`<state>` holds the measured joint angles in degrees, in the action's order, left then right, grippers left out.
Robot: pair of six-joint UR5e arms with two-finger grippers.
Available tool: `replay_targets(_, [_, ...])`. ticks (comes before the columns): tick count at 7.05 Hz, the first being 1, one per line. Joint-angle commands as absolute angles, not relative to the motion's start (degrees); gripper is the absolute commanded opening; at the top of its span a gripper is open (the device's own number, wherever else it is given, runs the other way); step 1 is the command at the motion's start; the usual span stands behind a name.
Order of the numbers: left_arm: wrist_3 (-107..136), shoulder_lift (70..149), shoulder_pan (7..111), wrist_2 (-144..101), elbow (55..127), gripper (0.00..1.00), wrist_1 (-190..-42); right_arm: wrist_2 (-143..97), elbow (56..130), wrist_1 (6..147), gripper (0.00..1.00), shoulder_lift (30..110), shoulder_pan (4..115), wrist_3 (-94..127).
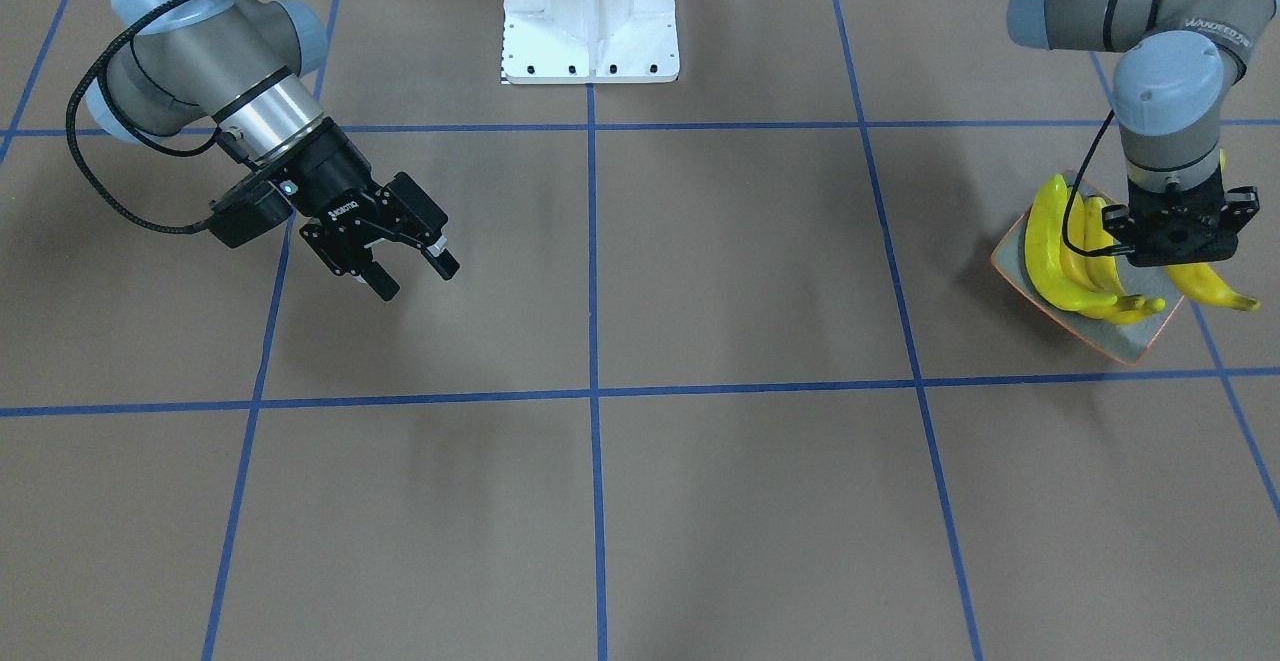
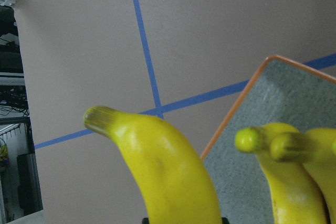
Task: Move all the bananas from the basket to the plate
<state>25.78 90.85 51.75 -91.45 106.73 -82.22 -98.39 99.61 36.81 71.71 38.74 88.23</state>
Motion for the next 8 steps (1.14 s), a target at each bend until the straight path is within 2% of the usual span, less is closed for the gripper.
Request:
replay_targets(1, [26.0,90.4,50.7,-91.7,105.7,0.00,-82.2,-97.8,99.7,36.8,1.00,71.8,38.7,88.2])
replay_targets(4, [25.9,90.9,50.5,-91.8,103.8,0.00,-83.0,-97.7,99.7,36.8,1.00,71.7,38.4,88.2])
replay_targets(5, [26.0,91.1,50.3,-91.8,103.5,0.20,-83.0,-97.6,99.7,36.8,1.00,71.7,38.4,88.2])
replay_targets(6, [25.9,91.1,50.1,-91.8,103.3,0.66,-83.0,-97.6,99.8,36.7,1.00,71.6,38.4,88.2])
replay_targets(7, [26.0,92.1,50.0,-91.8,102.7,0.94,-82.9,-97.3,99.8,36.7,1.00,71.6,38.4,88.3])
replay_targets(8, [25.8,93.2,50.0,-91.8,102.1,0.99,-82.8,-97.2,100.1,36.8,1.00,71.6,38.4,88.3])
